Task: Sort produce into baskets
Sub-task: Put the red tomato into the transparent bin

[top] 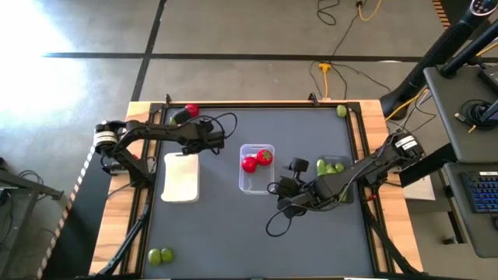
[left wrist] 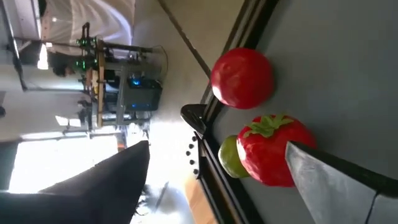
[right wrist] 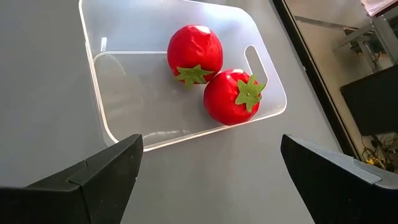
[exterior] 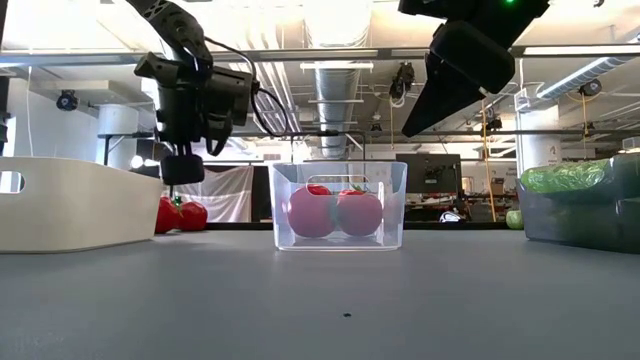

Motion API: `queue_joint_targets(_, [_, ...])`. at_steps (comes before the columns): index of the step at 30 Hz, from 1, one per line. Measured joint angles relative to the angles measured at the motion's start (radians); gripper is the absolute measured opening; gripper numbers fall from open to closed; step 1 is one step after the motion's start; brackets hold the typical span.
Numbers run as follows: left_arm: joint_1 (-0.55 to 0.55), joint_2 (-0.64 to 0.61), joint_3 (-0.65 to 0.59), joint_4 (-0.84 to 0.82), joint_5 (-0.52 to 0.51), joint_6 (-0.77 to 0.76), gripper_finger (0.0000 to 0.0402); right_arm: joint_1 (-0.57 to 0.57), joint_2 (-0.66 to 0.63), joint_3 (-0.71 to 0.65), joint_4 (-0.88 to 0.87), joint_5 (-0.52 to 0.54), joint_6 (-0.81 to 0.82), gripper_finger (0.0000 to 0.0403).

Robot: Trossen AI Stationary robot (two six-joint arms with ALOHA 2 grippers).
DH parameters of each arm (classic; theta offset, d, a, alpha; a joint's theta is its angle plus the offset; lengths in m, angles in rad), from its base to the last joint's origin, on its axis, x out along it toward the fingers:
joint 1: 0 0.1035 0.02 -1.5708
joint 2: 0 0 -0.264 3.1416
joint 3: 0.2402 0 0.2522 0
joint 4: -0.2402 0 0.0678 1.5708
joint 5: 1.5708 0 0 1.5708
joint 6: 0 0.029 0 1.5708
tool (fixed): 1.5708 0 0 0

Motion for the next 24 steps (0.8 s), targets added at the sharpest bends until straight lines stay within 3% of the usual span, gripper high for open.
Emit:
queue_joint_targets(3, [0.025, -0.004, 0.0, 0.0, 0.01, -0.073, 0.0358, 0.0, 0.0, 0.0, 0.001, 0.0, -0.001, 0.0375])
queue_joint_targets(13, [0.172, -0.033, 0.039, 0.006, 0.227, -0.193, 0.035, 0.0, -0.002, 0.02, -0.041, -0.004, -0.033, 0.0375])
queue_joint_targets(24, [0.334, -0.067, 0.06, 0.039, 0.533, -0.232, 0.035, 0.0, -0.003, 0.031, -0.079, -0.011, -0.033, 0.0375])
